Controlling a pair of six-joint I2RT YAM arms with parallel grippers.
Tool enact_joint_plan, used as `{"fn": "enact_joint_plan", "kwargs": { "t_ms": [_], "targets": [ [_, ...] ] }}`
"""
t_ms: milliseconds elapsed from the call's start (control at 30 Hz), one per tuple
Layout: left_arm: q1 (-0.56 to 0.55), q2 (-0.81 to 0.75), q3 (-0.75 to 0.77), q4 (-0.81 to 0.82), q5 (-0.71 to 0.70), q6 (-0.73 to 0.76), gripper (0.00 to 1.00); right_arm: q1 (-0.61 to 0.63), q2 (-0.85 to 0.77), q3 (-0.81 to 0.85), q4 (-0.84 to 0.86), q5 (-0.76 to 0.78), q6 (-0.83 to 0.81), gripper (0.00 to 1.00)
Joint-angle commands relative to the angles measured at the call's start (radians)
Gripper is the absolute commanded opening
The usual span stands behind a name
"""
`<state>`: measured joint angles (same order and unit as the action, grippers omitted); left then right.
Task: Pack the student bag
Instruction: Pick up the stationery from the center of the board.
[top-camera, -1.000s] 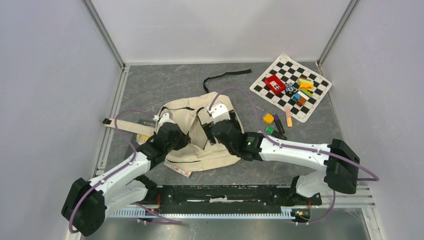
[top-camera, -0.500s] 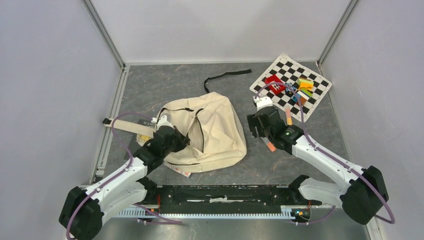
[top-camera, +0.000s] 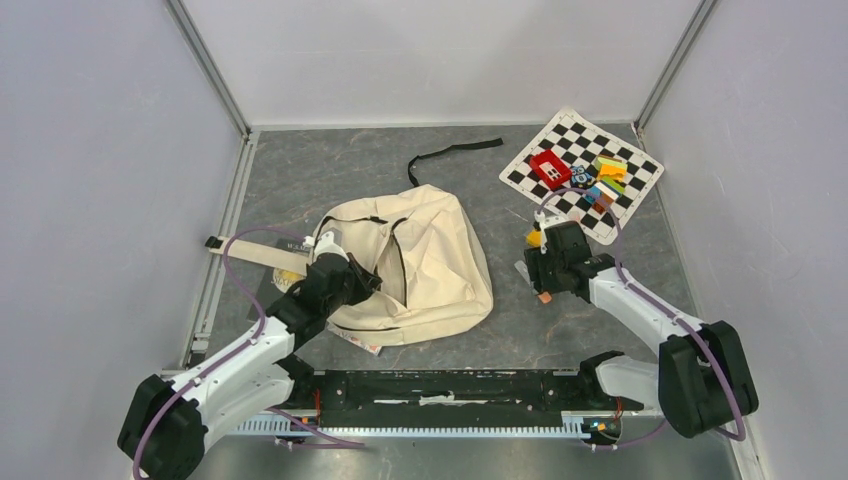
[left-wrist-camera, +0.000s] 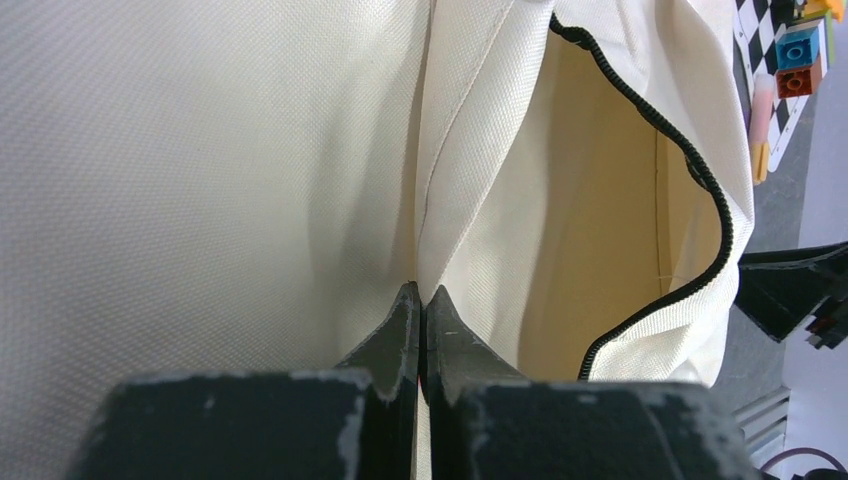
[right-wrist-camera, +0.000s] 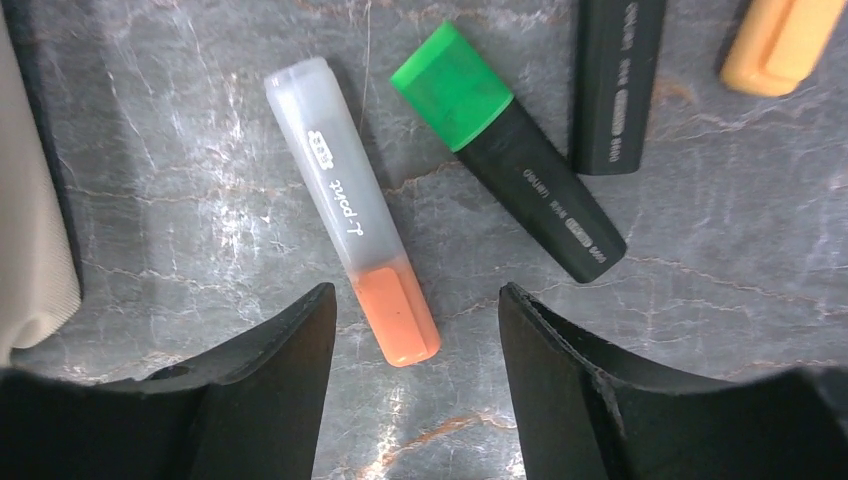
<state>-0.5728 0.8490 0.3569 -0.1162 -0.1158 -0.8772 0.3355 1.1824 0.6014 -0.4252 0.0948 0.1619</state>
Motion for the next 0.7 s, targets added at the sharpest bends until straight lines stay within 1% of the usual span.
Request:
{"fn": "enact_joint_plan", "kwargs": {
  "t_ms": [0,167,267,400,500,600,667],
  "targets": [
    [0.001,0.012,-0.019,0.041,0.04,-0.025,0.02,-0.006,0.023,-0.04,0.047,-0.056,-0.036,0.65],
    [0.001,0.031,-0.028,0.068,0.051,-0.039,0.02,-0.001,0.039,-0.049,0.051,-0.069,-0.032,0.59],
    [0.001,0.029,-0.034,0.072,0.041,-0.039,0.02,0.019,0.03,-0.056,0.052,-0.07,-0.016,0.58],
    [0.001,0.027,-0.042,0.073,0.036,-0.045,0.02,0.071,0.027,-0.066,0.052,0.013,0.017,0.56],
    [0.001,0.02,-0.044,0.072,0.035,-0.048,0.02,0.084,0.037,-0.076,0.05,0.071,0.032,0.5],
    [0.001,0.012,-0.044,0.064,0.034,-0.046,0.02,0.089,0.026,-0.089,0.057,0.107,0.04,0.47],
    [0.002,0.007,-0.044,0.061,0.031,-0.048,0.02,0.091,0.019,-0.093,0.059,0.114,0.045,0.41]
  ]
}}
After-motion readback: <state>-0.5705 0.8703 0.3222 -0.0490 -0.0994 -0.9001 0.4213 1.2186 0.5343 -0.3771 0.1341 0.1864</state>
